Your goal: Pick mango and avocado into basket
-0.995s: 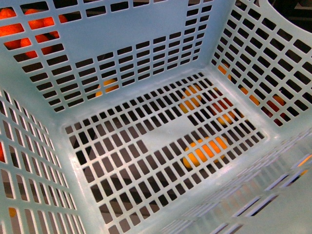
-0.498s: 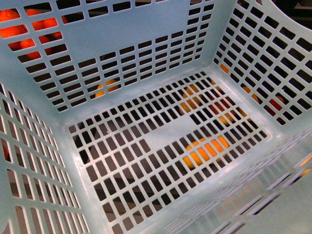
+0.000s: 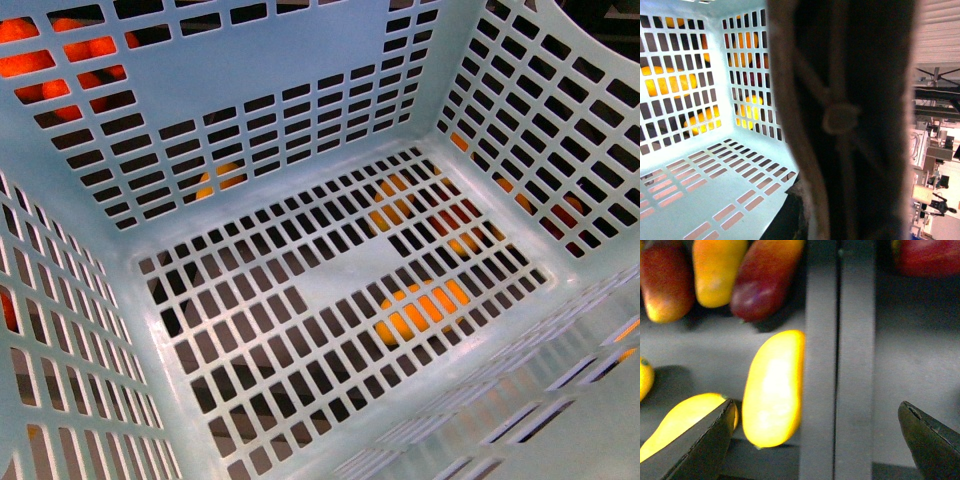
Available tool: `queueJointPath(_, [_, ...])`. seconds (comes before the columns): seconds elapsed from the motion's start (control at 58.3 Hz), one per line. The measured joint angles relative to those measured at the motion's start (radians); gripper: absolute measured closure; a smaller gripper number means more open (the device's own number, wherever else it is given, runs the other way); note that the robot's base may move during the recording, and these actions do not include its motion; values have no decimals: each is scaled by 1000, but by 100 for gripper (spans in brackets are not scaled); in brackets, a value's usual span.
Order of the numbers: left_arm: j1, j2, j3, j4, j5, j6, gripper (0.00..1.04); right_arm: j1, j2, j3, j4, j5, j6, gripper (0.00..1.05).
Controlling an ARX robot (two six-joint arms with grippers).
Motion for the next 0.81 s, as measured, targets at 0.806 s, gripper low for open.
queueJointPath(0.806, [0,0,0,0,0,0,101,299,129,-34,58,215,51,9])
